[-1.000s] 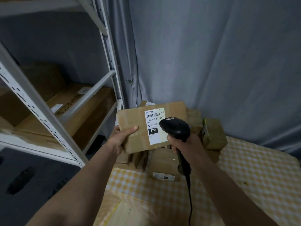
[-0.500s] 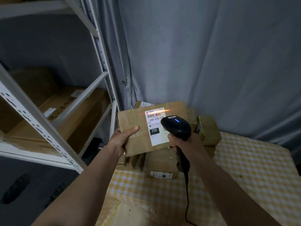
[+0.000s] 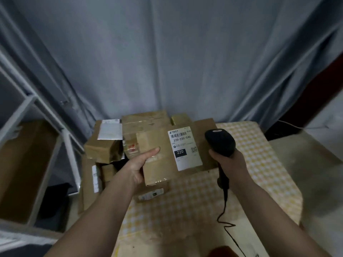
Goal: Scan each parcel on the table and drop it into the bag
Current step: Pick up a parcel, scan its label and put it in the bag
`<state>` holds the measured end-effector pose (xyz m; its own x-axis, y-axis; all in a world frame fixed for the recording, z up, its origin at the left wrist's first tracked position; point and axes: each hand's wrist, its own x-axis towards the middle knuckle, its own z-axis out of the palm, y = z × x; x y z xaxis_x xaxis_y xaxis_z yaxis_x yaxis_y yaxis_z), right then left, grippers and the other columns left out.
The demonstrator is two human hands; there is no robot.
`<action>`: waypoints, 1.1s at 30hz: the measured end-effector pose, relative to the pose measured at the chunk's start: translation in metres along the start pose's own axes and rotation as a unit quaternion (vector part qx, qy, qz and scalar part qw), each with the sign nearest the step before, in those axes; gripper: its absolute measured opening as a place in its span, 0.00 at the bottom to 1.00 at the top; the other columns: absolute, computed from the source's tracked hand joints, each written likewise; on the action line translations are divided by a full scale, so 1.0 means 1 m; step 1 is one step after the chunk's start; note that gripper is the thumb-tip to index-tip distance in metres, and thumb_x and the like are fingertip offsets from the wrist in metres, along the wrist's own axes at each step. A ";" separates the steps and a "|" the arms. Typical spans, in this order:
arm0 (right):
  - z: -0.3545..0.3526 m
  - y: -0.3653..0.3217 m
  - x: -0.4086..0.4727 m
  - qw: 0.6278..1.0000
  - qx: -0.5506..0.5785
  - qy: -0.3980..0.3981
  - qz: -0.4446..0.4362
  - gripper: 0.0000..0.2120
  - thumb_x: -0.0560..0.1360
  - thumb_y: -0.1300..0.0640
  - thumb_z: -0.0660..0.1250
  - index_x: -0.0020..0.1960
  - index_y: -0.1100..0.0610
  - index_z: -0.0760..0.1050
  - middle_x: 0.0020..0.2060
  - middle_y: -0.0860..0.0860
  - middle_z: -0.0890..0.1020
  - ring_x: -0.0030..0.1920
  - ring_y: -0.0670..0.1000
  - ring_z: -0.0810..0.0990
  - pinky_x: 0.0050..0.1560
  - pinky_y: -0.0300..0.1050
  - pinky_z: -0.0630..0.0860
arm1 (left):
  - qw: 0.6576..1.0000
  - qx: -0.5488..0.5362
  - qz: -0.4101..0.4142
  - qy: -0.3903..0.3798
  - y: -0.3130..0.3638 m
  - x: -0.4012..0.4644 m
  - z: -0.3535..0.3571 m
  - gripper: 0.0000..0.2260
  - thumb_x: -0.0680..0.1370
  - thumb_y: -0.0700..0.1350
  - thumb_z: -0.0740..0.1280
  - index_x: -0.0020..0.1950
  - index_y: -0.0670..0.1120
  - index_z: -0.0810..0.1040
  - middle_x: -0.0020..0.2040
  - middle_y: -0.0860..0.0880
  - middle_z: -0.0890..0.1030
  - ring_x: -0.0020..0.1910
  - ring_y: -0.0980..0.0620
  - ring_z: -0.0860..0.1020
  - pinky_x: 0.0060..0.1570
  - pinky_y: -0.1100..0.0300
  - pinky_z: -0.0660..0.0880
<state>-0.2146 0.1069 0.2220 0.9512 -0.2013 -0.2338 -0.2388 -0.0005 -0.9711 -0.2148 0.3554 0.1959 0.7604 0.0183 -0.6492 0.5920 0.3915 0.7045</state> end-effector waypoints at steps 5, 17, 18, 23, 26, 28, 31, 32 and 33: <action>-0.062 0.003 0.002 0.998 0.028 0.058 0.015 0.12 0.71 0.64 0.73 0.52 0.56 0.76 0.45 0.52 0.82 0.45 0.51 0.80 0.49 0.50 0.77 | 0.997 0.071 -0.017 -0.033 -0.007 0.020 0.060 0.22 0.63 0.47 0.76 0.54 0.43 0.81 0.43 0.41 0.85 0.42 0.43 0.83 0.41 0.49 0.80; -0.282 0.005 0.010 0.978 0.058 0.193 0.060 0.13 0.70 0.63 0.74 0.53 0.60 0.79 0.42 0.54 0.84 0.43 0.54 0.83 0.49 0.49 0.79 | 0.974 0.150 -0.088 -0.146 -0.073 0.043 0.290 0.23 0.63 0.43 0.78 0.57 0.40 0.81 0.51 0.40 0.84 0.51 0.43 0.83 0.51 0.46 0.79; -0.304 0.007 0.011 0.974 0.057 0.209 0.063 0.13 0.69 0.62 0.75 0.53 0.59 0.79 0.43 0.55 0.84 0.45 0.55 0.83 0.51 0.51 0.79 | 0.970 0.161 -0.090 -0.161 -0.080 0.043 0.314 0.24 0.64 0.43 0.77 0.58 0.39 0.81 0.52 0.39 0.84 0.52 0.43 0.82 0.53 0.46 0.78; -0.418 0.016 0.021 0.953 0.071 0.286 0.069 0.16 0.67 0.59 0.77 0.53 0.55 0.79 0.45 0.54 0.84 0.47 0.55 0.83 0.52 0.53 0.80 | 0.941 0.210 -0.094 -0.247 -0.123 0.049 0.434 0.20 0.69 0.40 0.73 0.60 0.36 0.78 0.55 0.38 0.83 0.56 0.42 0.80 0.55 0.48 0.77; -0.478 0.016 0.023 0.948 0.099 0.294 0.075 0.13 0.69 0.63 0.75 0.53 0.59 0.79 0.43 0.55 0.84 0.44 0.54 0.83 0.47 0.49 0.79 | 0.937 0.206 -0.074 -0.270 -0.153 0.061 0.493 0.20 0.71 0.39 0.73 0.62 0.37 0.77 0.57 0.39 0.82 0.59 0.41 0.79 0.61 0.46 0.74; -0.515 0.018 0.024 0.946 0.094 0.299 0.084 0.09 0.70 0.63 0.74 0.49 0.59 0.79 0.39 0.54 0.83 0.39 0.52 0.81 0.42 0.44 0.77 | 0.942 0.197 -0.032 -0.268 -0.173 0.069 0.529 0.27 0.67 0.41 0.78 0.64 0.38 0.76 0.58 0.39 0.82 0.58 0.41 0.80 0.57 0.47 0.77; -0.566 0.020 0.028 0.938 0.086 0.324 0.091 0.07 0.69 0.61 0.74 0.45 0.62 0.79 0.35 0.58 0.81 0.37 0.57 0.80 0.45 0.48 0.78 | 0.948 0.174 0.028 -0.264 -0.198 0.073 0.583 0.32 0.63 0.42 0.80 0.66 0.41 0.75 0.59 0.41 0.81 0.56 0.43 0.81 0.43 0.53 0.80; -0.580 0.019 0.029 0.935 0.087 0.331 0.092 0.08 0.69 0.61 0.74 0.46 0.62 0.79 0.36 0.58 0.81 0.37 0.56 0.80 0.44 0.48 0.77 | 0.951 0.163 0.035 -0.262 -0.204 0.073 0.599 0.31 0.64 0.41 0.79 0.66 0.41 0.74 0.59 0.42 0.82 0.55 0.43 0.81 0.40 0.53 0.80; -0.593 0.017 0.031 0.933 0.089 0.338 0.090 0.08 0.69 0.61 0.74 0.46 0.61 0.79 0.36 0.56 0.81 0.37 0.54 0.80 0.43 0.48 0.77 | 0.953 0.150 0.036 -0.260 -0.209 0.074 0.613 0.32 0.64 0.41 0.79 0.66 0.42 0.73 0.59 0.42 0.81 0.55 0.43 0.81 0.39 0.54 0.80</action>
<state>-0.3053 -0.4798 0.2271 0.5440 -0.7541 -0.3678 -0.2892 0.2430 -0.9259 -0.1185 -0.2896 0.1763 0.7853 -0.4543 -0.4205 0.5232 0.1239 0.8432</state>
